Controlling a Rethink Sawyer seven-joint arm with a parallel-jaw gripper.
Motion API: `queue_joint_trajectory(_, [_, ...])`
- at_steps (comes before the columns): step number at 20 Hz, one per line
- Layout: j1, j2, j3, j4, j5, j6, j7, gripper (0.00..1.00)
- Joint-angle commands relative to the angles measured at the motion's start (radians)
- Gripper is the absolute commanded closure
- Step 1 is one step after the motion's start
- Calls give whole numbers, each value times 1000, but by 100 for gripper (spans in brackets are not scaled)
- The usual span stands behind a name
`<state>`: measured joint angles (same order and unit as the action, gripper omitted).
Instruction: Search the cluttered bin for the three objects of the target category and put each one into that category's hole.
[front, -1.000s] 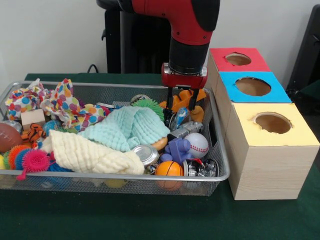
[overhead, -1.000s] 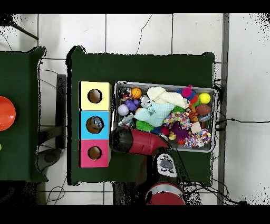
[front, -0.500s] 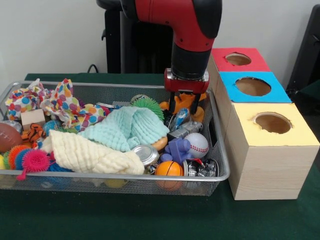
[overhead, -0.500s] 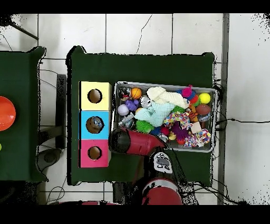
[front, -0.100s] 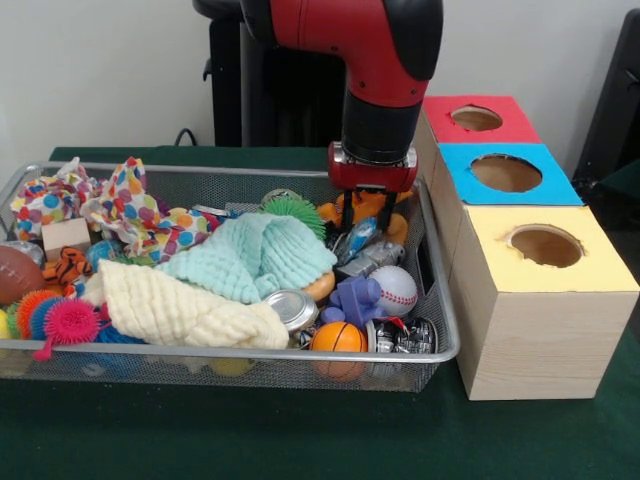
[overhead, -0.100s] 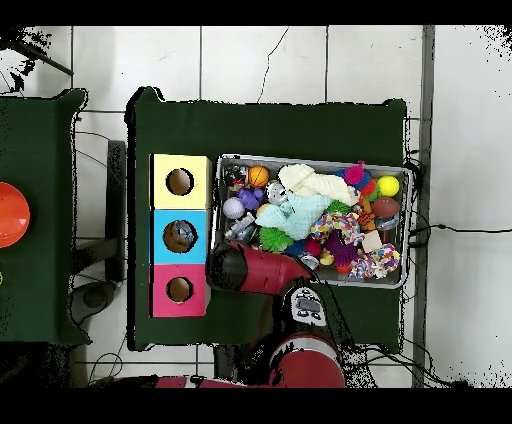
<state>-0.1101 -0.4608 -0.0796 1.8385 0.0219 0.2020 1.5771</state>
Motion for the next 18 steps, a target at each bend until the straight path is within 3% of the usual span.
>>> queue_joint_trajectory(1, [7,55,57,-32,-5,-89,174,100])
queue_joint_trajectory(12, [-5,51,68,-35,6,-61,163,100])
queue_joint_trajectory(18, [-1,-1,56,-23,9,3,152,100])
